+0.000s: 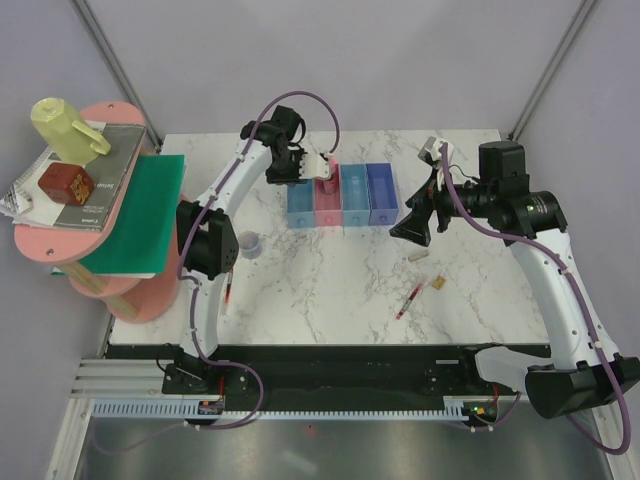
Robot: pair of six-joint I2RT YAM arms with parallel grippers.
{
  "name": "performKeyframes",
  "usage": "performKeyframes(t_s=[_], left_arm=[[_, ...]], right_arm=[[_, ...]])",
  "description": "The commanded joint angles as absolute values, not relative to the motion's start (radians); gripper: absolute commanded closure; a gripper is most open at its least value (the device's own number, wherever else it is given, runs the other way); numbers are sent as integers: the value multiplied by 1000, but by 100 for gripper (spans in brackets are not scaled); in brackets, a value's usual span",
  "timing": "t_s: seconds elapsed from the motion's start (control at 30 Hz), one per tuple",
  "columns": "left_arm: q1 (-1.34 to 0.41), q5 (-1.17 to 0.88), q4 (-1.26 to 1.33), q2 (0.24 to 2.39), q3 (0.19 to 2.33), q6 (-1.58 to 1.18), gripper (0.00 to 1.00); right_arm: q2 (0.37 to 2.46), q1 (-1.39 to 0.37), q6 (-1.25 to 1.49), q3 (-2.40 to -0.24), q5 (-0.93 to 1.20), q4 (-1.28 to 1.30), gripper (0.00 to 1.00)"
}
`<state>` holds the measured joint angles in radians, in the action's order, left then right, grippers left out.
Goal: Sort the stationery into containers
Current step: Place the stationery in the storage box.
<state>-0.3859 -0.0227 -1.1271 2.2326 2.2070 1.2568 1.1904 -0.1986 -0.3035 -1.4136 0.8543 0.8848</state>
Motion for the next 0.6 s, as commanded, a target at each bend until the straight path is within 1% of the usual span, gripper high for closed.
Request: performKeyframes(t_s=[0.0,0.57], left_arm=[[-396,-6,-1129,2247,2252,1322,98],[-410,-3,-1014,2329,2253,1342,98]], right_arm=[[1175,-193,-328,-1396,857,877,2],[1203,-187,-333,-1373,862,868,2]])
